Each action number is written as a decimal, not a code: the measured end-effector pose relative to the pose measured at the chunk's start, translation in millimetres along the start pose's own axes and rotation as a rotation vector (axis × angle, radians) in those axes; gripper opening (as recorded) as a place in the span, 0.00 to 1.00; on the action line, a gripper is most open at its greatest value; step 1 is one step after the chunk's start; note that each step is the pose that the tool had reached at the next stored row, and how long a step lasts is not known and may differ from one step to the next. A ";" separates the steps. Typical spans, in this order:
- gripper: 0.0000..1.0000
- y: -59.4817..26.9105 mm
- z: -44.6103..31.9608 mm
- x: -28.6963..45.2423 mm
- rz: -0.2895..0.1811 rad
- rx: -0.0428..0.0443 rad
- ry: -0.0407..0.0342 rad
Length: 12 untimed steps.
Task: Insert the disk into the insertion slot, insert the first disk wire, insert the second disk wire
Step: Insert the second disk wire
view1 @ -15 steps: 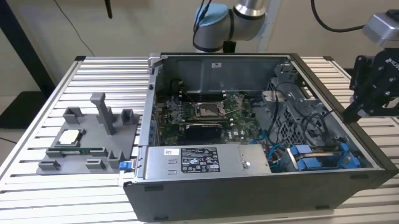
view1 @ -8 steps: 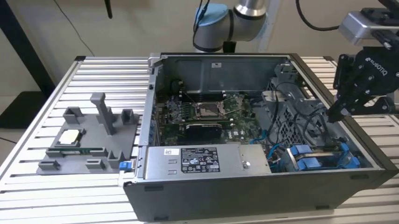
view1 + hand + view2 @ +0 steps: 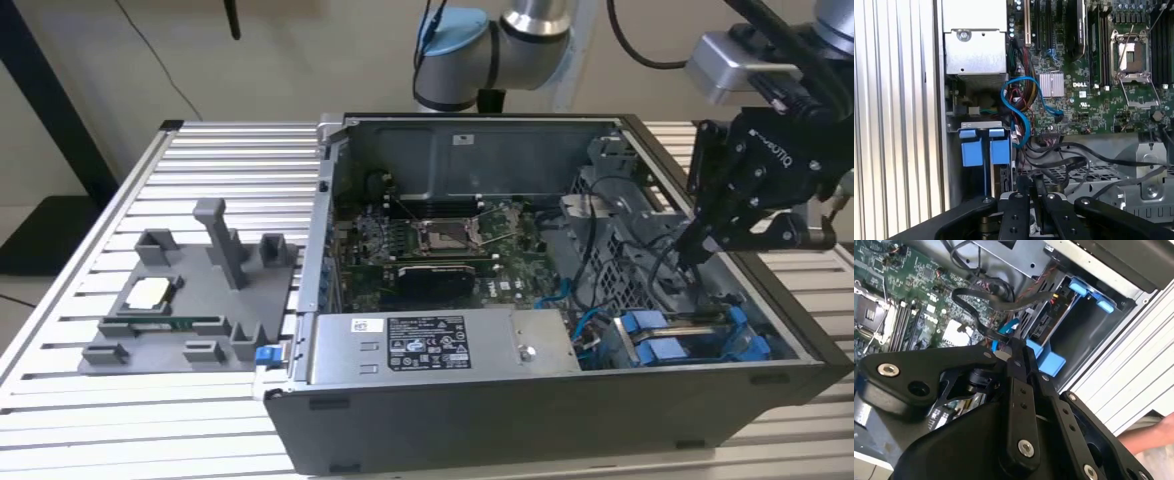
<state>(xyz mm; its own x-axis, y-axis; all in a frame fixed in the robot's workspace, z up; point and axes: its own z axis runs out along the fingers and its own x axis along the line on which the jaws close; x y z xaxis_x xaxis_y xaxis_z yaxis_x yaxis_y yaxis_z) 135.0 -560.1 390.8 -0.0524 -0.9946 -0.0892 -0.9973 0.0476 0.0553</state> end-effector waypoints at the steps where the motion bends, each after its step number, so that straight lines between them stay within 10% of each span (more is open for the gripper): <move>1: 0.16 0.6 0.3 0.2 -0.001 -0.0001 0.0008; 5: 0.16 2.5 1.5 0.4 -0.011 0.0131 0.0133; 12: 0.16 18.4 4.4 2.2 -0.019 0.0963 0.0125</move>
<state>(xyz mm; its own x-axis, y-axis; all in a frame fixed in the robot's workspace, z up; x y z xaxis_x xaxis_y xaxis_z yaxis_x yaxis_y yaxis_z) 116.3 -561.1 387.2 -0.0334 -0.9965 -0.0768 -0.9984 0.0367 -0.0422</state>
